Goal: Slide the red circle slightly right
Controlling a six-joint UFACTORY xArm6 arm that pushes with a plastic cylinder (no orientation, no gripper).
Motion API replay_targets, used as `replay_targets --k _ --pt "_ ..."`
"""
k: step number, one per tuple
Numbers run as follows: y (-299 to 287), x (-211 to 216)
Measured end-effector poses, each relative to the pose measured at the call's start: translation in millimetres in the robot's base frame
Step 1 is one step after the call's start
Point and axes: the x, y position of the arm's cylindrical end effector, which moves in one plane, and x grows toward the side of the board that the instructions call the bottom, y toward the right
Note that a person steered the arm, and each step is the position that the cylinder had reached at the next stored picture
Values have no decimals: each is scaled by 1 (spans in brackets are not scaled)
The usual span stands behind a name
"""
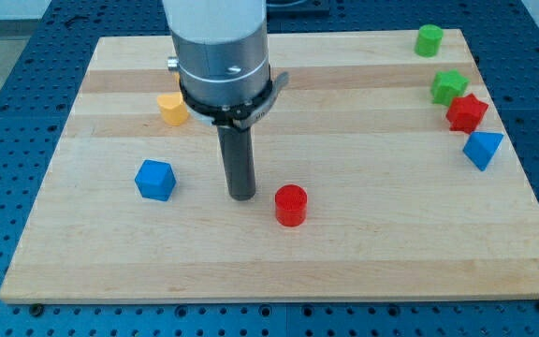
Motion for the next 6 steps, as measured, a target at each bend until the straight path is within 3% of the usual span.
replay_targets --k 1,6 --pt "15 22" --pt "160 26"
